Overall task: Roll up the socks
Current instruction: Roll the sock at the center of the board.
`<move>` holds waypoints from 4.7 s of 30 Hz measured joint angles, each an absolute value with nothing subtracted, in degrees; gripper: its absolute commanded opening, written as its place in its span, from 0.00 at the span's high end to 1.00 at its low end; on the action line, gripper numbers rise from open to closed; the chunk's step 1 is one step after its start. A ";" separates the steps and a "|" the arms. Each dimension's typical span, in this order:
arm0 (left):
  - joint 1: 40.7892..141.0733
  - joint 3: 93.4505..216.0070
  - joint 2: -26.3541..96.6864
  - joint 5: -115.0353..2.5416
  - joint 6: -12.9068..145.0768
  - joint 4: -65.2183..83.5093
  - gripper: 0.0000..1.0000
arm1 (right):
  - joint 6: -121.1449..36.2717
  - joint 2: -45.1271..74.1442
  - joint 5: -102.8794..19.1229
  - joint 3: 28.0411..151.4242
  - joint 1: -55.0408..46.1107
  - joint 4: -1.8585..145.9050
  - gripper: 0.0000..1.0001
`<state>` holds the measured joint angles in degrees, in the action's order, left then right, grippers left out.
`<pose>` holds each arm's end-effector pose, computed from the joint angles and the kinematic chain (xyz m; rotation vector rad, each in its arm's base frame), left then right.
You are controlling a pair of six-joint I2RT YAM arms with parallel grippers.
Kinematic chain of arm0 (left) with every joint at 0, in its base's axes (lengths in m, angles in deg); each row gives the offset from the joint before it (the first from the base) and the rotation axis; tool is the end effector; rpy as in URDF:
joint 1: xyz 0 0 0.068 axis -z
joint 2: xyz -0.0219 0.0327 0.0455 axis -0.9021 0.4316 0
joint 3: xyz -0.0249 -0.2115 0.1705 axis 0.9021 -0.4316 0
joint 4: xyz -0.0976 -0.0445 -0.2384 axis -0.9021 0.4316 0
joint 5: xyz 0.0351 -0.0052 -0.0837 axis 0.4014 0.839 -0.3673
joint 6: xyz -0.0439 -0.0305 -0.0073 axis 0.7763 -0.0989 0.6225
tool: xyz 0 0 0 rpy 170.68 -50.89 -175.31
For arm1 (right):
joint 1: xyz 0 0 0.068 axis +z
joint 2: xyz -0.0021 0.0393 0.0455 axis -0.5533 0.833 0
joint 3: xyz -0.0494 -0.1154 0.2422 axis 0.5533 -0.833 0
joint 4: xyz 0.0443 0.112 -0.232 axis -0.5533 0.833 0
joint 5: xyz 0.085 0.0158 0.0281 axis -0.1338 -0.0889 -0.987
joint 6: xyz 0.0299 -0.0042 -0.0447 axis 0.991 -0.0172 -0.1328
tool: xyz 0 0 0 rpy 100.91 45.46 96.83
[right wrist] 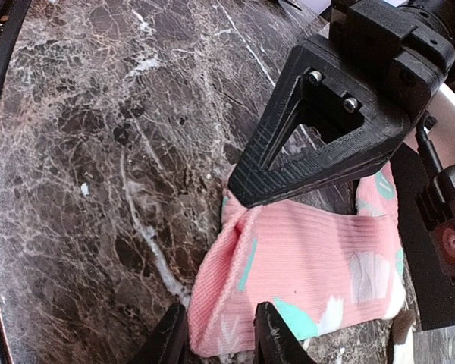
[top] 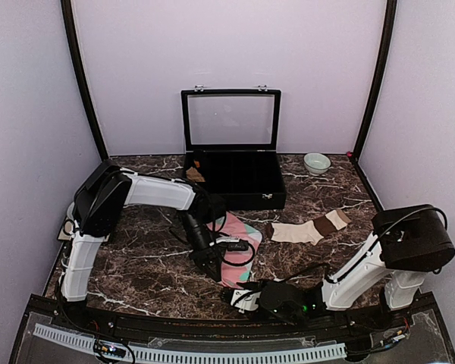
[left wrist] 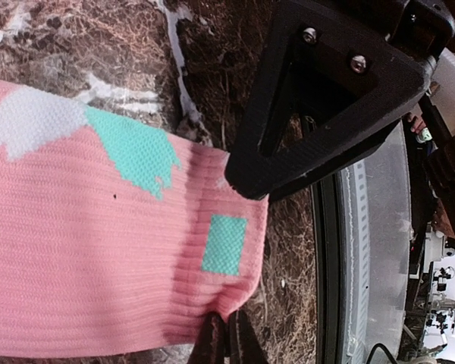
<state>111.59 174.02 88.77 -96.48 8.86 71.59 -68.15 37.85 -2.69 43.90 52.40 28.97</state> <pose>0.2548 -0.3140 0.1203 -1.9255 -1.9510 1.2315 0.0393 0.2948 0.0933 -1.4094 1.4812 0.1412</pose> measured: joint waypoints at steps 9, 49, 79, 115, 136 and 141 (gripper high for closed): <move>111.54 176.80 88.79 -96.74 8.64 73.44 0.96 | -68.76 37.78 -2.99 43.90 52.40 29.08 0.69; 109.01 154.72 67.42 -84.52 16.73 51.43 0.24 | -50.18 33.24 -16.87 40.80 47.36 32.36 1.00; 125.73 151.62 66.37 -77.02 6.61 43.19 0.44 | -24.50 32.87 -47.34 38.94 32.43 30.83 1.00; 120.07 152.67 71.94 -77.72 7.81 38.32 0.83 | -20.43 31.66 -49.15 34.76 31.40 23.94 0.68; 116.33 163.86 81.06 -88.19 8.70 51.67 0.82 | -56.17 22.72 -14.62 42.94 53.02 47.57 0.67; 116.29 166.59 82.98 -88.98 8.68 54.38 0.82 | -64.69 26.99 -13.48 44.51 52.01 47.27 0.67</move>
